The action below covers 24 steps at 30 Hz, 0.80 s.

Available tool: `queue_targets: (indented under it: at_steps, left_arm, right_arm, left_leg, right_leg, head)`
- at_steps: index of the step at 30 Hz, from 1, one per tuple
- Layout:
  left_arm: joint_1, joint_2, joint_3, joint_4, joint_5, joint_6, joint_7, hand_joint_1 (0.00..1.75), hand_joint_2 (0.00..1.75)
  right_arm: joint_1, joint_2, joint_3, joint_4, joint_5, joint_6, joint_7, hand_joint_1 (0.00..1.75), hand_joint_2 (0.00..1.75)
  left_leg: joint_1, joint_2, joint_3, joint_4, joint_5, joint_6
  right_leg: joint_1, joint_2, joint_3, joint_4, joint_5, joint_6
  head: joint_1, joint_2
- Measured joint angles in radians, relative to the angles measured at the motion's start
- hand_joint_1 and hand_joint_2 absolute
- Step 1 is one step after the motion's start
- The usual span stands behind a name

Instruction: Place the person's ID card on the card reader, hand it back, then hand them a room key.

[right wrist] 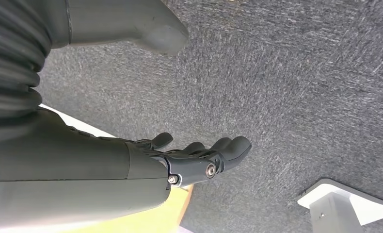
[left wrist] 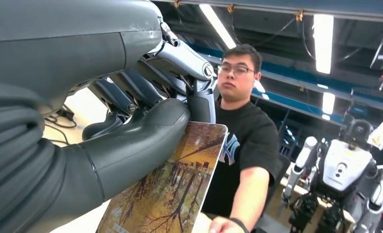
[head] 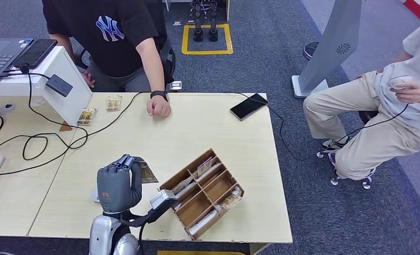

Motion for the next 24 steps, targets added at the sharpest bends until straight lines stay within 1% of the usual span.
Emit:
queue_targets:
  at_steps: [9,24]
  left_arm:
    - [0.007,-0.002,0.025,-0.024,0.003,0.0,-0.002,1.75,1.75]
    - [0.011,-0.002,0.03,-0.041,0.022,0.0,-0.004,1.75,1.75]
  right_arm:
    - [0.0,0.0,0.0,-0.001,-0.004,0.0,-0.003,0.0,1.75]
    - [0.0,0.0,0.0,-0.006,-0.013,0.0,0.009,0.0,1.75]
  left_leg:
    - [0.0,0.0,0.0,0.0,0.0,0.0]
    - [0.0,0.0,0.0,0.0,0.0,0.0]
  right_leg:
    - [0.0,0.0,0.0,0.0,0.0,0.0]
    - [0.0,0.0,0.0,0.0,0.0,0.0]
  head:
    - [0.0,0.0]
    - [0.0,0.0]
